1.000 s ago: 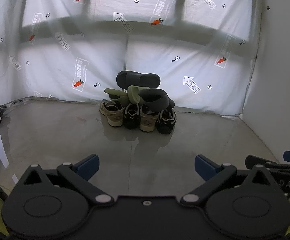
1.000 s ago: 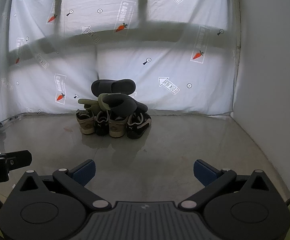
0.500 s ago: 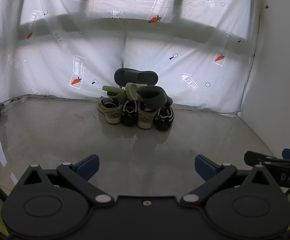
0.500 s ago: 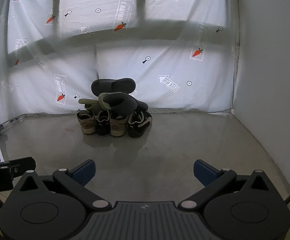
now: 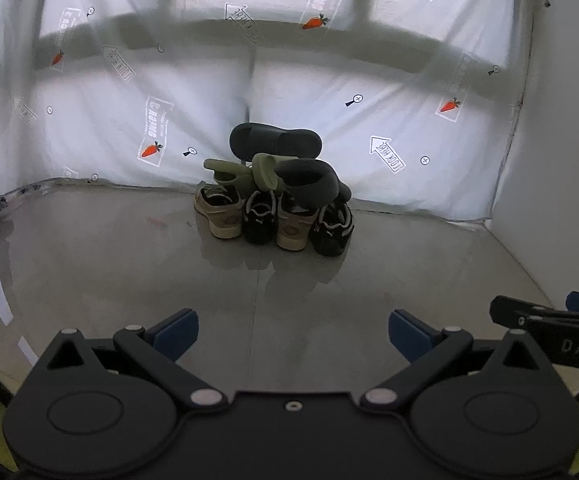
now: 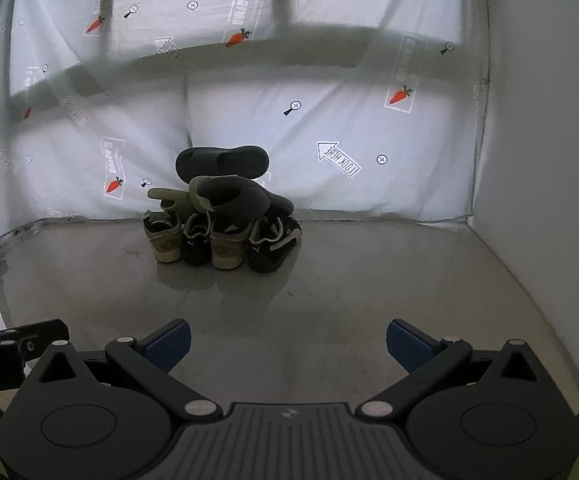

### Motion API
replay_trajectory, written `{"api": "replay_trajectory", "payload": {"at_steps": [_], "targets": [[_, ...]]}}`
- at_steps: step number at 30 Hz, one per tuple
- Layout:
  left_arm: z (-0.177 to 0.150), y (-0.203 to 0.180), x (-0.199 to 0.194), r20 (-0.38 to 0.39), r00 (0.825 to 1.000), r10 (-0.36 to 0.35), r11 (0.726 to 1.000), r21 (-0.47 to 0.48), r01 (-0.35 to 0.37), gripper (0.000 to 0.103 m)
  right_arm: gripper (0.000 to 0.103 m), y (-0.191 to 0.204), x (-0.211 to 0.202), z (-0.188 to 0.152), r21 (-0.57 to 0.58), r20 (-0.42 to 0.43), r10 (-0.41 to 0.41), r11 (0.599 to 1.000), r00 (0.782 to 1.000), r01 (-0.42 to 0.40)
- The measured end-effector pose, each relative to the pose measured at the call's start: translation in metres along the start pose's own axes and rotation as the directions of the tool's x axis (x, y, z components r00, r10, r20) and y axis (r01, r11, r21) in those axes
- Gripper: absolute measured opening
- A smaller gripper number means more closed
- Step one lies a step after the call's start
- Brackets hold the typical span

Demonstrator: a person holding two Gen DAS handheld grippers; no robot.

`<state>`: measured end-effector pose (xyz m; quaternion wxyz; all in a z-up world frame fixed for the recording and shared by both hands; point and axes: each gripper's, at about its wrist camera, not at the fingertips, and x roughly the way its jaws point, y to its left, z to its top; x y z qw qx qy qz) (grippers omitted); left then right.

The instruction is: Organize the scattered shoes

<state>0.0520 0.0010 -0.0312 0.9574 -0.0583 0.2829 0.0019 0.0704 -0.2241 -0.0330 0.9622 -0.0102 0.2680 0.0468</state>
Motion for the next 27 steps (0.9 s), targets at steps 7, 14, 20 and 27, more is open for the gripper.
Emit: {"api": "replay_trajectory", "payload": {"at_steps": [7,14,20,27], "targets": [[0.031,-0.016,0.045,0.013,0.999,0.035,0.999,-0.010,-0.035,0.102,0.103,-0.029,0.058,0.029,0.040,0.000,0.030,0.999,1.000,-0.030],[0.053,-0.043,0.096,-0.008,0.999,0.047,0.999,-0.023,-0.047,0.102,0.103,-0.058,0.112,0.052,0.038,-0.041,0.072,0.997,0.997,-0.070],[0.055,-0.058,0.131,-0.026,0.997,0.069,0.994,-0.079,-0.071,0.100,0.103,-0.080,0.162,0.067,0.026,-0.086,0.142,0.990,0.986,-0.140],[0.061,-0.057,0.172,-0.093,0.993,0.076,0.989,-0.120,-0.087,0.090,0.103,-0.083,0.210,0.078,0.057,-0.134,0.164,0.986,0.977,-0.158]]}}
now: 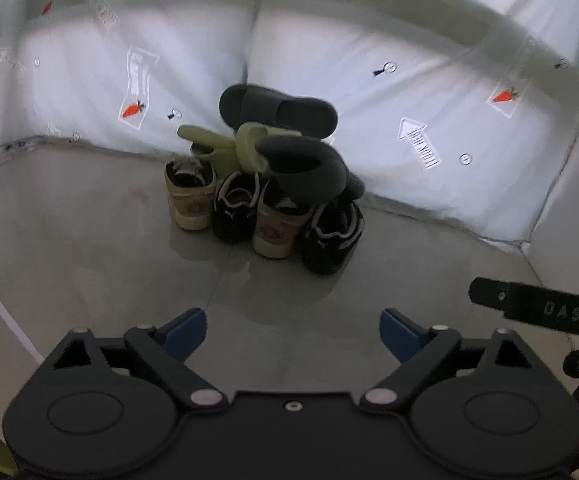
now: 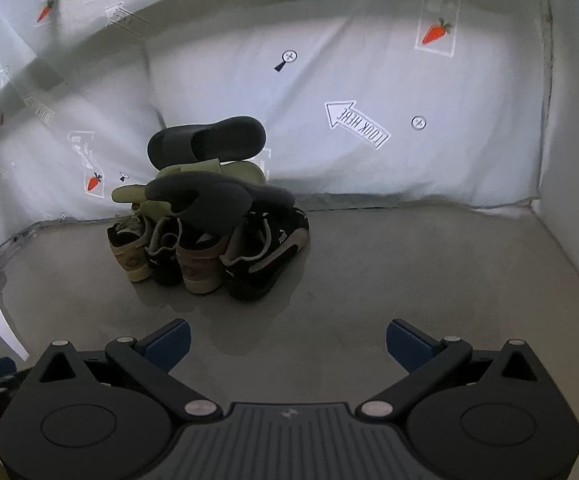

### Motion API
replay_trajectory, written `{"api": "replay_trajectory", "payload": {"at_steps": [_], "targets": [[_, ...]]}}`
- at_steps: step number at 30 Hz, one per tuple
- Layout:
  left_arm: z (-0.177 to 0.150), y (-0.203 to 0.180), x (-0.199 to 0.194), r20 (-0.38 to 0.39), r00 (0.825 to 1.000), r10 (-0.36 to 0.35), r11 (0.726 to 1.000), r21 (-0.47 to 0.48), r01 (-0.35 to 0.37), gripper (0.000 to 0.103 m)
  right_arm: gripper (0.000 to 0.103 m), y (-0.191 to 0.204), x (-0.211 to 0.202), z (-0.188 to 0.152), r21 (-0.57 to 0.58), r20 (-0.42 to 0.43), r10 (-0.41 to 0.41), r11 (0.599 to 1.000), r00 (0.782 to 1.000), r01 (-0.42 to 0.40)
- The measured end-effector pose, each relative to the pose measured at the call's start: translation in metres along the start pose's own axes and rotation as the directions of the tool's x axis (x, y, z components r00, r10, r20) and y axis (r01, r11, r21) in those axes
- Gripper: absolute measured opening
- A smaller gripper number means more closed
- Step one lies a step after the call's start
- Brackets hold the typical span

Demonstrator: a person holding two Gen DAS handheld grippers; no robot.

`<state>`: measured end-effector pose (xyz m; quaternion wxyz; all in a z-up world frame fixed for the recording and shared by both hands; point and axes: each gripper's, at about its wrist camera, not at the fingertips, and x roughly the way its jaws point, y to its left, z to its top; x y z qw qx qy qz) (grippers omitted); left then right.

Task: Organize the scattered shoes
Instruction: 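Reach the left tool into the heap and grasp a tan-white sneaker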

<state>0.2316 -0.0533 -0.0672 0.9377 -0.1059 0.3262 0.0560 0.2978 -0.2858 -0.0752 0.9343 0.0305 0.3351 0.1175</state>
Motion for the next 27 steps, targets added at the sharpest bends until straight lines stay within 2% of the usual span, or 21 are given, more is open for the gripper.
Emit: {"api": "replay_trajectory", "payload": {"at_steps": [7,9,13,17,20,23,27], "targets": [[0.042,0.019,0.047,-0.012,1.000,0.004,1.000,0.013,-0.004,0.086,0.103,0.007,0.039,0.015,0.054,-0.023,-0.041,0.998,0.999,0.042],[0.055,0.031,0.065,-0.025,1.000,0.005,1.000,0.005,-0.005,0.082,0.103,0.012,0.052,0.021,0.069,-0.013,-0.054,0.996,0.998,0.054],[0.082,0.061,0.114,-0.044,0.999,0.003,0.999,-0.053,-0.006,0.080,0.103,0.019,0.091,0.034,0.124,-0.013,-0.086,0.988,0.996,0.087],[0.110,0.090,0.167,-0.086,0.996,0.028,0.993,-0.115,-0.038,0.079,0.103,0.022,0.118,0.040,0.161,-0.054,-0.135,0.977,0.989,0.143],[0.127,0.113,0.206,-0.105,0.994,0.022,0.992,-0.124,-0.035,0.073,0.103,0.024,0.134,0.035,0.177,-0.084,-0.170,0.967,0.982,0.182],[0.139,0.133,0.245,-0.106,0.992,0.066,0.989,-0.122,-0.079,0.068,0.103,0.026,0.152,0.031,0.201,-0.111,-0.194,0.956,0.975,0.213],[0.144,0.153,0.280,-0.097,0.989,0.108,0.973,-0.196,-0.126,0.058,0.103,0.039,0.176,0.041,0.169,-0.093,-0.178,0.967,0.980,0.192]]}}
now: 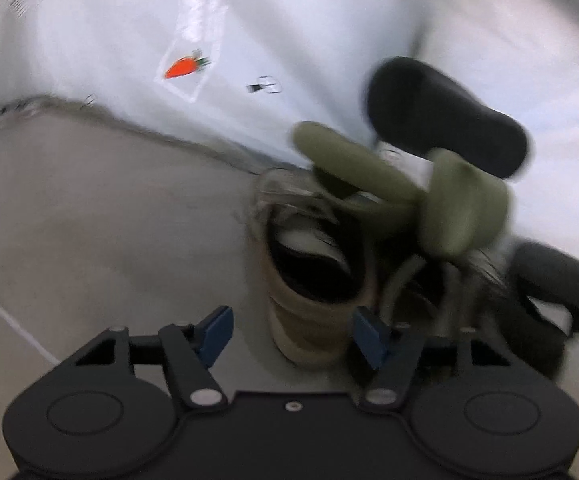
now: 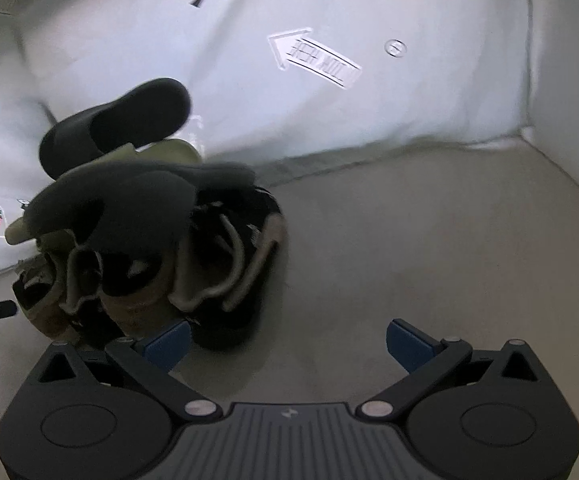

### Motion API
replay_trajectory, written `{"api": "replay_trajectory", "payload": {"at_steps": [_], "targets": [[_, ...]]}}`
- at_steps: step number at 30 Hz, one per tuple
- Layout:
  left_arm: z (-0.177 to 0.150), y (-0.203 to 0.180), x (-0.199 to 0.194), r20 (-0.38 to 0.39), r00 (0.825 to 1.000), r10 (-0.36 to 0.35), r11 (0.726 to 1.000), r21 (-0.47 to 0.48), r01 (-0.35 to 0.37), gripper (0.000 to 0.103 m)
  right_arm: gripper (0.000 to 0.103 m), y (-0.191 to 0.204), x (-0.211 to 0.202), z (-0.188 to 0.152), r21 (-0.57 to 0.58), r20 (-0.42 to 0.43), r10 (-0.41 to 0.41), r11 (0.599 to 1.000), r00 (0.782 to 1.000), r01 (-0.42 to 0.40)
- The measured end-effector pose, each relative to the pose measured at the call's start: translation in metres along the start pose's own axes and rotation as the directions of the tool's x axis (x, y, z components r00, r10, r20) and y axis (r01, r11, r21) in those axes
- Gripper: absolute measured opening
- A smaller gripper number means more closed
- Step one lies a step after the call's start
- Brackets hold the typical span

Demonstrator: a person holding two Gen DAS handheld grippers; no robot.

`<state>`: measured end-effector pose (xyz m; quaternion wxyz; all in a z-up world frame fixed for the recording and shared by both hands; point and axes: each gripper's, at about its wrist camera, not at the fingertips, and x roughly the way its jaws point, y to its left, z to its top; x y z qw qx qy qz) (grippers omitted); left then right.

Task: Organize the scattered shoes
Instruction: 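Reach the left tool into the heap and grasp a tan-white sneaker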

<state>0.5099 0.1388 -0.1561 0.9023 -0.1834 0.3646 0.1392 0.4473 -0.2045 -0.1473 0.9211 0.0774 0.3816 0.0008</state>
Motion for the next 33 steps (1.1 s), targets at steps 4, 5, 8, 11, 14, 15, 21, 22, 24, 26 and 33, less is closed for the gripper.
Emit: {"api": "replay_trajectory", "payload": {"at_steps": [4,5,8,11,14,15,21,22,24,26,33], "targets": [[0.006,0.004,0.025,0.034,0.999,0.006,0.999,-0.051,-0.004,0.056,0.103,0.018,0.025,0.009,-0.047,-0.027,0.030,0.998,0.999,-0.031],[0.007,0.003,0.031,0.033,0.999,0.021,0.998,-0.057,-0.019,0.053,0.103,0.022,0.031,0.010,-0.055,-0.034,0.034,0.998,0.999,-0.036],[0.007,0.001,0.048,0.013,0.998,0.057,0.994,-0.089,-0.056,0.048,0.103,0.031,0.046,0.017,-0.075,-0.042,0.042,0.996,0.998,-0.045],[0.006,0.002,0.062,-0.017,0.998,0.066,0.987,-0.146,-0.068,0.049,0.103,0.038,0.053,0.022,-0.086,-0.036,0.054,0.995,0.998,-0.057],[0.005,0.000,0.076,-0.053,0.996,0.078,0.983,-0.163,-0.086,0.053,0.103,0.041,0.055,0.024,-0.092,-0.033,0.060,0.994,0.998,-0.063],[0.005,-0.001,0.082,-0.075,0.994,0.085,0.982,-0.165,-0.096,0.054,0.103,0.042,0.055,0.024,-0.091,-0.034,0.061,0.994,0.998,-0.064],[0.002,-0.008,0.086,-0.091,0.988,0.122,0.972,-0.190,-0.137,0.048,0.103,0.038,0.033,0.017,-0.082,-0.031,0.067,0.994,0.997,-0.069],[0.000,-0.008,0.083,-0.096,0.988,0.124,0.972,-0.186,-0.140,0.048,0.103,0.036,0.027,0.016,-0.080,-0.024,0.065,0.995,0.998,-0.067],[-0.005,-0.005,0.074,-0.113,0.986,0.119,0.973,-0.183,-0.138,0.046,0.103,0.032,0.015,0.014,-0.078,-0.010,0.063,0.995,0.998,-0.063],[-0.015,-0.002,0.061,-0.121,0.986,0.115,0.977,-0.163,-0.134,0.046,0.103,0.029,0.003,0.011,-0.077,0.006,0.061,0.995,0.998,-0.060],[-0.068,0.021,-0.008,-0.174,0.981,0.086,0.992,-0.074,-0.100,0.045,0.103,0.014,-0.048,-0.006,-0.065,0.063,0.073,0.996,0.995,-0.068]]}}
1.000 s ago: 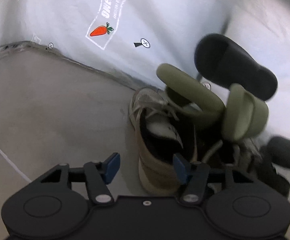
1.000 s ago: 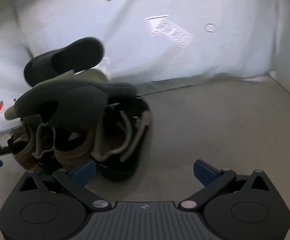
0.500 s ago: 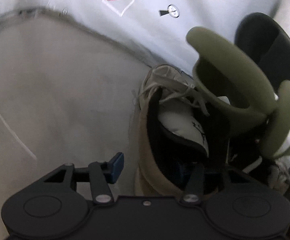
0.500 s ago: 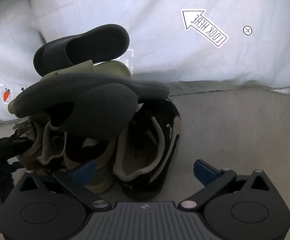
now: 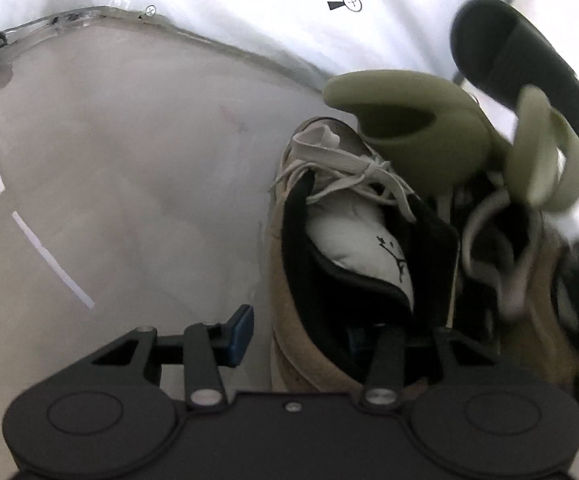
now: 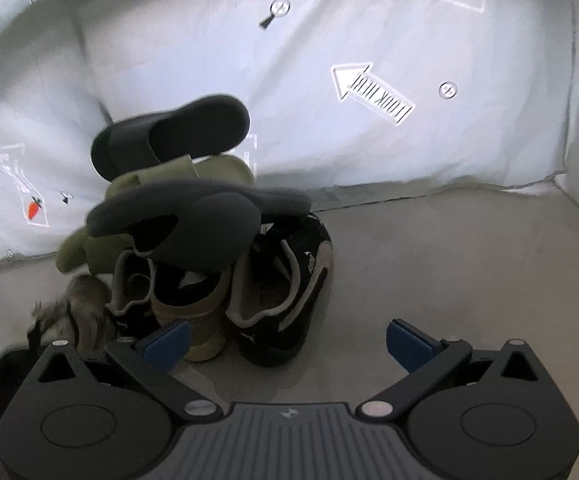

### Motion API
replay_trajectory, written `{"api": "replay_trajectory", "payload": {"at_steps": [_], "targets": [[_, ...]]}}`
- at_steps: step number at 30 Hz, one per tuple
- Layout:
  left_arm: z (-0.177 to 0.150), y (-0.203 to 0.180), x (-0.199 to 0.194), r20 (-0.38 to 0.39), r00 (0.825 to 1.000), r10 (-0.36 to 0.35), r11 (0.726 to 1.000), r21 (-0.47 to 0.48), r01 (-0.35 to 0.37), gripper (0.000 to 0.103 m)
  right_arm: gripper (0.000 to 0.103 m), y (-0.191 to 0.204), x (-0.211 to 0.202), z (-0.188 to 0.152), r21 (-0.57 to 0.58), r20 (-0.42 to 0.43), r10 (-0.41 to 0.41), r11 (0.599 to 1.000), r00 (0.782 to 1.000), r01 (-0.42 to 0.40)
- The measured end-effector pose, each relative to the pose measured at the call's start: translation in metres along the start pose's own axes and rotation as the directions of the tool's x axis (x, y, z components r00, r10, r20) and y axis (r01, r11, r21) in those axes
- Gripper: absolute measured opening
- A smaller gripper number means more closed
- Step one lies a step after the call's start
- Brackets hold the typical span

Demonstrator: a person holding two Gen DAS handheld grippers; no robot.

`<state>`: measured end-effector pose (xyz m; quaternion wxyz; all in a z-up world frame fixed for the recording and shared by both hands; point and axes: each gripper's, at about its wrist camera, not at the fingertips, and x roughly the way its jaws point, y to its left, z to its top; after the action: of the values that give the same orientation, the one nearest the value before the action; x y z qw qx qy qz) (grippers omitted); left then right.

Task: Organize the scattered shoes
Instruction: 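Pull the sneaker out with the left tool and set it on the floor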

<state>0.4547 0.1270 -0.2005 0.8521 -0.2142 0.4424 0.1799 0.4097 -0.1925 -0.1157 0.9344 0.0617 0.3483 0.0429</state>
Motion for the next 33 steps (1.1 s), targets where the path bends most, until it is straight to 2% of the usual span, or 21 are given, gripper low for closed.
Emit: {"api": "replay_trajectory", "payload": {"at_steps": [4,6,8,12,15,18,22,27,31,33], "targets": [[-0.043,0.012,-0.032,-0.015,1.000,-0.025,0.998,0.057,0.026,0.040,0.103,-0.007,-0.027,-0.014,-0.002,0.010,0.008,1.000,1.000,-0.008],[-0.064,0.009,-0.052,-0.023,0.999,-0.036,0.995,0.096,0.038,0.034,0.103,-0.010,-0.040,-0.021,-0.012,0.009,0.015,1.000,1.000,-0.014],[-0.087,0.006,-0.071,-0.033,0.998,-0.045,0.988,0.144,0.049,0.034,0.103,-0.012,-0.049,-0.027,-0.022,0.006,0.020,1.000,1.000,-0.020],[-0.123,0.002,-0.095,-0.067,0.995,-0.077,0.970,0.225,0.090,0.034,0.103,-0.018,-0.064,-0.042,-0.037,-0.024,0.046,0.998,0.999,-0.047],[-0.149,-0.003,-0.107,-0.102,0.986,-0.129,0.952,0.264,0.152,0.034,0.103,-0.023,-0.072,-0.050,-0.043,-0.036,0.058,0.997,0.998,-0.060],[-0.179,-0.019,-0.123,-0.116,0.984,-0.137,0.922,0.349,0.170,0.034,0.103,-0.031,-0.080,-0.055,-0.042,-0.041,0.063,0.997,0.997,-0.064],[-0.196,-0.036,-0.128,-0.173,0.970,-0.171,0.905,0.361,0.224,0.034,0.103,-0.055,-0.092,-0.066,-0.017,-0.051,0.049,0.999,0.997,-0.050],[-0.217,-0.075,-0.132,-0.206,0.959,-0.196,0.851,0.451,0.271,0.034,0.103,-0.090,-0.106,-0.080,0.020,-0.057,0.007,1.000,0.998,-0.006],[-0.229,-0.100,-0.130,-0.249,0.942,-0.225,0.833,0.452,0.319,0.034,0.103,-0.118,-0.115,-0.089,0.063,-0.063,-0.032,0.997,0.998,0.036],[-0.235,-0.115,-0.131,-0.245,0.944,-0.223,0.817,0.481,0.318,0.035,0.103,-0.128,-0.118,-0.092,0.073,-0.067,-0.040,0.996,0.997,0.045]]}}
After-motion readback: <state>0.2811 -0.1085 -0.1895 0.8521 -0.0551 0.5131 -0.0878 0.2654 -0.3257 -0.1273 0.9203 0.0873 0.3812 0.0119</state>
